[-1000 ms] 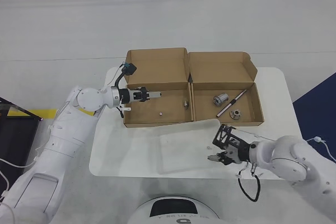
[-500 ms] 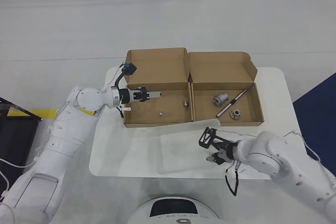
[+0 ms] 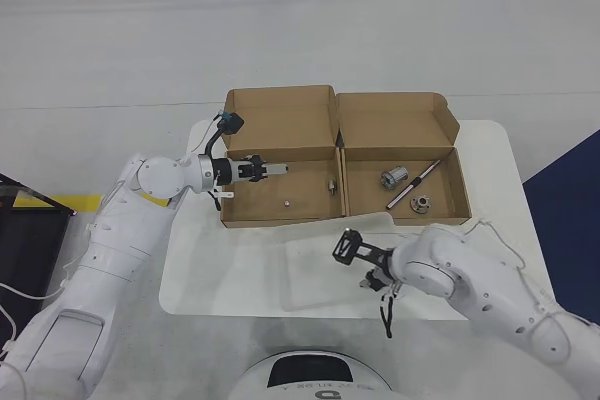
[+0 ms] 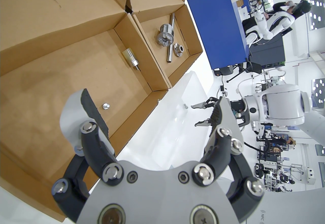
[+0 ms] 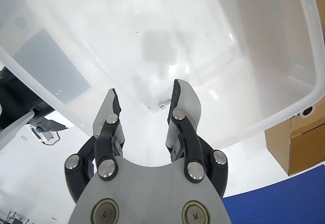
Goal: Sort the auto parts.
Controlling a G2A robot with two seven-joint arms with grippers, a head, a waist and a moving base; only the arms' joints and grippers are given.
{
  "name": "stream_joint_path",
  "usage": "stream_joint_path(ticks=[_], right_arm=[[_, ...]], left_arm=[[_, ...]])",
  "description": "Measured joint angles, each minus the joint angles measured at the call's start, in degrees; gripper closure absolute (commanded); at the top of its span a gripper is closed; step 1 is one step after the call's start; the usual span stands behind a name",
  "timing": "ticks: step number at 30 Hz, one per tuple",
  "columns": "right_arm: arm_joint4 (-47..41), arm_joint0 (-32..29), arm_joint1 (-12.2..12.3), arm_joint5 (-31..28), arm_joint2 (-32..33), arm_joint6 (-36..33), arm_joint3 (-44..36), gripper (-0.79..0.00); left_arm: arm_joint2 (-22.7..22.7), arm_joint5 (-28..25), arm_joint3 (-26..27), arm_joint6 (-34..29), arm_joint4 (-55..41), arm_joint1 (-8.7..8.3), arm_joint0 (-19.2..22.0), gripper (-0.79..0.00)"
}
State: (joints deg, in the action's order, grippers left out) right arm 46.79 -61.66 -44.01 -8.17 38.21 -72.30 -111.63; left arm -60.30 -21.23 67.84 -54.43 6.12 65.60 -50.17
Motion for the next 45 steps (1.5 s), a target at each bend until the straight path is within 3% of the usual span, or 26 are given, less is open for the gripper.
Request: stream_joint_path(ticks=[18,24,35,45], right_arm=[[-0.2,4.1,-3.7,0.3,-4.2,-6.7,5.5,-0.456],[2.6,6.5,-5.6,0.6,-7.5,-10.6,8.2,-0.388],[6.7,9.7,-9.6,3.1,-12.2,-14.1,12.9,-0.36],[7.7,9.3,-10.4,3.1,-11.7,-14.3,12.7,-0.36]], left_arm=[[0.0,0.0,0.0,0.0,0.0,0.0,0.0,-0.785],[0.0,0.0,0.0,0.0,0.0,0.0,0.0,-0.785],[0.0,0.0,0.0,0.0,0.0,0.0,0.0,-0.785],[0.0,0.0,0.0,0.0,0.0,0.0,0.0,-0.785]])
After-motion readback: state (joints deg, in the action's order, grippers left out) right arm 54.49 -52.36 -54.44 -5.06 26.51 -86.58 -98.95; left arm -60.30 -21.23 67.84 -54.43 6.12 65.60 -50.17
